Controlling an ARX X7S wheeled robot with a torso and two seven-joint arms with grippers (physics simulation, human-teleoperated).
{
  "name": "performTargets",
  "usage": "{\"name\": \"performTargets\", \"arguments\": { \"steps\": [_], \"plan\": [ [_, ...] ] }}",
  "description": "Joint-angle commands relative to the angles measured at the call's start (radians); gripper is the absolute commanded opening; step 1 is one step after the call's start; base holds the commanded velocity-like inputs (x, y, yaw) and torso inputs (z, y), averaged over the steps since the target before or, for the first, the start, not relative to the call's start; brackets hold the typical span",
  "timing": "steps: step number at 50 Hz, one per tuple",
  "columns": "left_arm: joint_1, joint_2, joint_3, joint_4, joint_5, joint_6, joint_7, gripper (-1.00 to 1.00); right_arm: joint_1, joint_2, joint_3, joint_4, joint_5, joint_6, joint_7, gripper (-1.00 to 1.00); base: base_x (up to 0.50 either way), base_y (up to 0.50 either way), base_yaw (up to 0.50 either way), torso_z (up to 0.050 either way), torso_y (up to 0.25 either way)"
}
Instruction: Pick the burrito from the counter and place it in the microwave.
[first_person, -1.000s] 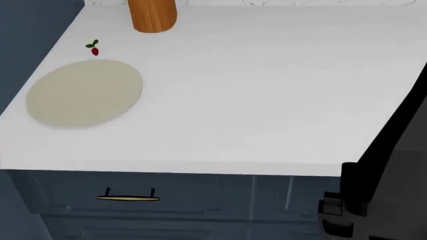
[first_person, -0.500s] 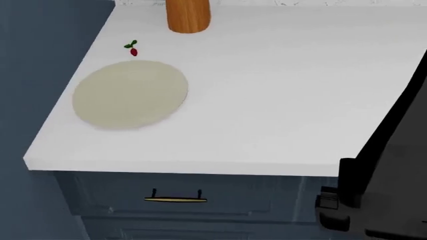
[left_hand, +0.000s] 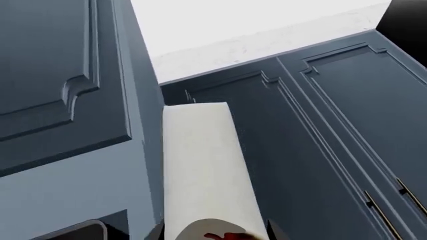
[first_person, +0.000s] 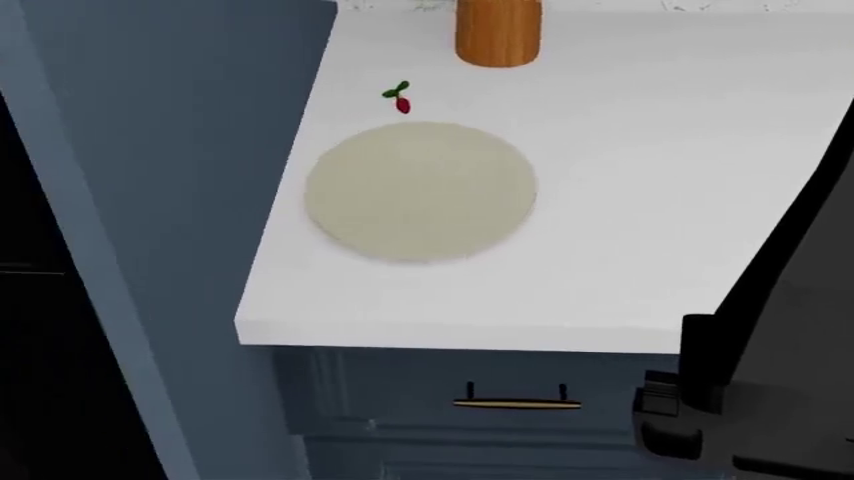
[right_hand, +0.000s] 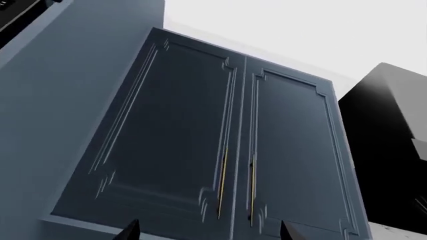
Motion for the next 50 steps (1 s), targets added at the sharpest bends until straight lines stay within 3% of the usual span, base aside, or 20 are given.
{"name": "performTargets", "arguments": {
  "steps": [1, 50],
  "plan": [
    [-0.001, 0.020, -0.034, 0.000, -0.005, -0.003, 0.012, -1.00, -0.001, -0.010, 0.021, -0.005, -0.021, -0.002, -0.025, 1.00, 0.00, 0.50, 0.00, 0.000, 0.000],
    [-0.001, 0.020, -0.031, -0.026, 0.007, 0.013, 0.021, -1.00, -0.001, -0.032, 0.019, -0.005, -0.018, 0.005, -0.011, 1.00, 0.00, 0.50, 0.00, 0.000, 0.000]
  ]
}}
